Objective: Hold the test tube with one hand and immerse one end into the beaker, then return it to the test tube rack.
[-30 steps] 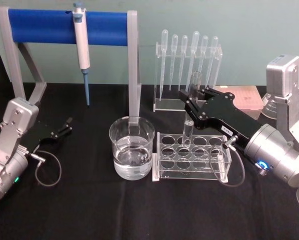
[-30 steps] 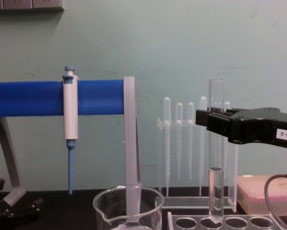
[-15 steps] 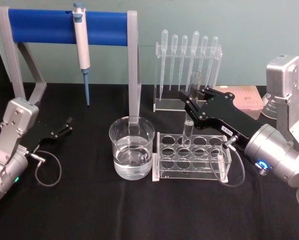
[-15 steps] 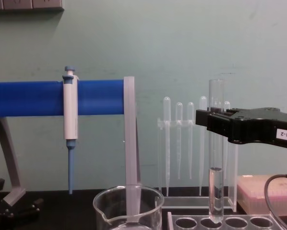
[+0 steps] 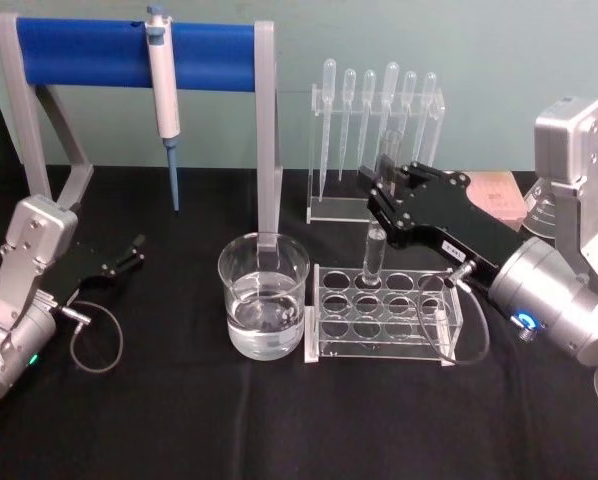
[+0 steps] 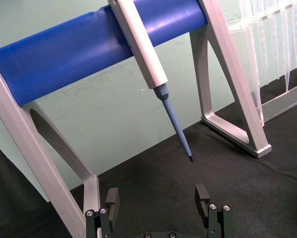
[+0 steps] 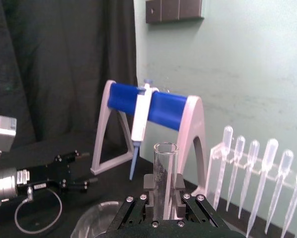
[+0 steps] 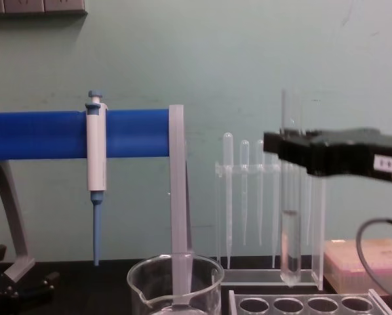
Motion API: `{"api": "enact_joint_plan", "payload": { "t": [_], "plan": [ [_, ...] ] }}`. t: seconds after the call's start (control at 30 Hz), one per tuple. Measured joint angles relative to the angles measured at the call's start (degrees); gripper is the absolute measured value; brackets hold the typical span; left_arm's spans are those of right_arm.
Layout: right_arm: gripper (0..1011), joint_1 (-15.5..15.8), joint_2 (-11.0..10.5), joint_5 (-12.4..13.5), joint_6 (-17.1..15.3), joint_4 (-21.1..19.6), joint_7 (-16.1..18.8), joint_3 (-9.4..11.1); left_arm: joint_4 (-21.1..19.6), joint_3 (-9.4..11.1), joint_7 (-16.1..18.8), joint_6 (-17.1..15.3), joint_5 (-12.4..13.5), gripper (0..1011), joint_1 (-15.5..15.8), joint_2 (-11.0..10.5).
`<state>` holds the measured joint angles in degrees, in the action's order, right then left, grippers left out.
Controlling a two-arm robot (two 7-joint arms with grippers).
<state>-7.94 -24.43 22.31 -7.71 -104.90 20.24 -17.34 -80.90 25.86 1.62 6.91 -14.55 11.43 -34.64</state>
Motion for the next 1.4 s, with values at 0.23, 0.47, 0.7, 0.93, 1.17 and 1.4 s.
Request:
{"api": "enact_joint_plan", "payload": {
  "t": [0.23,0.47,0.7,0.93,1.17,1.4],
  "plan": [
    [226,-3.78,1.22,0.00,-0.80,-0.74,-0.12,-2.21,0.00,0.00,0.00,0.00,0.00,1000,0.00,0.00],
    [226,-8.80,4.25,0.27,-0.77,3.24,1.04,-6.04,0.00,0.00,0.00,0.00,0.00,1000,0.00,0.00],
    [226,-12.46,7.11,-0.07,0.42,9.33,2.26,-9.78,0.00,0.00,0.00,0.00,0.00,1000,0.00,0.00],
    [226,-13.49,8.46,-1.28,3.10,14.99,3.31,-12.11,0.00,0.00,0.00,0.00,0.00,1000,0.00,0.00],
    [226,-12.89,9.30,-2.60,7.06,20.42,4.58,-13.39,0.00,0.00,0.00,0.00,0.00,1000,0.00,0.00],
    [226,-12.03,10.25,-3.57,9.73,24.82,5.57,-14.06,0.00,0.00,0.00,0.00,0.00,1000,0.00,0.00]
  ]
}}
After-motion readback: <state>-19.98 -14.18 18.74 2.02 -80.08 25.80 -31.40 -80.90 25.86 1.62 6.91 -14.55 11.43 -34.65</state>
